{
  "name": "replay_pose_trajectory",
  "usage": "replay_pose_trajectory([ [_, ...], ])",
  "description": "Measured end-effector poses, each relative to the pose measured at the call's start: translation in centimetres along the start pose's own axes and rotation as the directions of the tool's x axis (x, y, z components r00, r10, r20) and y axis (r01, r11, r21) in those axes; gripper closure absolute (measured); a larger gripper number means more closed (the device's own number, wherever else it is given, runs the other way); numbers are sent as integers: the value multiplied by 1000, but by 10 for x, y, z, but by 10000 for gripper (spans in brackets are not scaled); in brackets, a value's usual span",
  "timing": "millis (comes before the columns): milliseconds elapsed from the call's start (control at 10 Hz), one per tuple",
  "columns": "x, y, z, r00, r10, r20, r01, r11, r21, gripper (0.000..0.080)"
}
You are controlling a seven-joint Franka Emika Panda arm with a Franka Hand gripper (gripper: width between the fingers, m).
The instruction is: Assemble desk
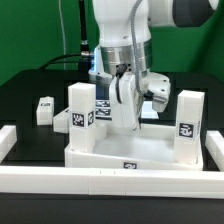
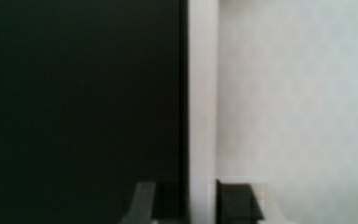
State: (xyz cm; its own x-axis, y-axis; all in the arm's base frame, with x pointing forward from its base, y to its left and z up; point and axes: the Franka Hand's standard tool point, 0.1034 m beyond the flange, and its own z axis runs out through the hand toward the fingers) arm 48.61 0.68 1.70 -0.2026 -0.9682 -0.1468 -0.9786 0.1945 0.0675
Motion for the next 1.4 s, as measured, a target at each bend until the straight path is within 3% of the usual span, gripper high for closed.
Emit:
replay_pose_trajectory([
  [100,6,-2,-2,994,-107,8,107,994,-8,729],
  [400,22,-6,-5,937,-348,5,348,937,3,733],
  [1000,31,-6,-6,770,-638,-8,638,770,4,736],
  [1100,41,-7,-8,691,-723,-16,723,691,-6,735],
  [1200,44,-8,-9,656,-754,-15,754,657,-20,735],
  [1400,49,-10,-11,508,-861,-17,860,509,-44,737],
])
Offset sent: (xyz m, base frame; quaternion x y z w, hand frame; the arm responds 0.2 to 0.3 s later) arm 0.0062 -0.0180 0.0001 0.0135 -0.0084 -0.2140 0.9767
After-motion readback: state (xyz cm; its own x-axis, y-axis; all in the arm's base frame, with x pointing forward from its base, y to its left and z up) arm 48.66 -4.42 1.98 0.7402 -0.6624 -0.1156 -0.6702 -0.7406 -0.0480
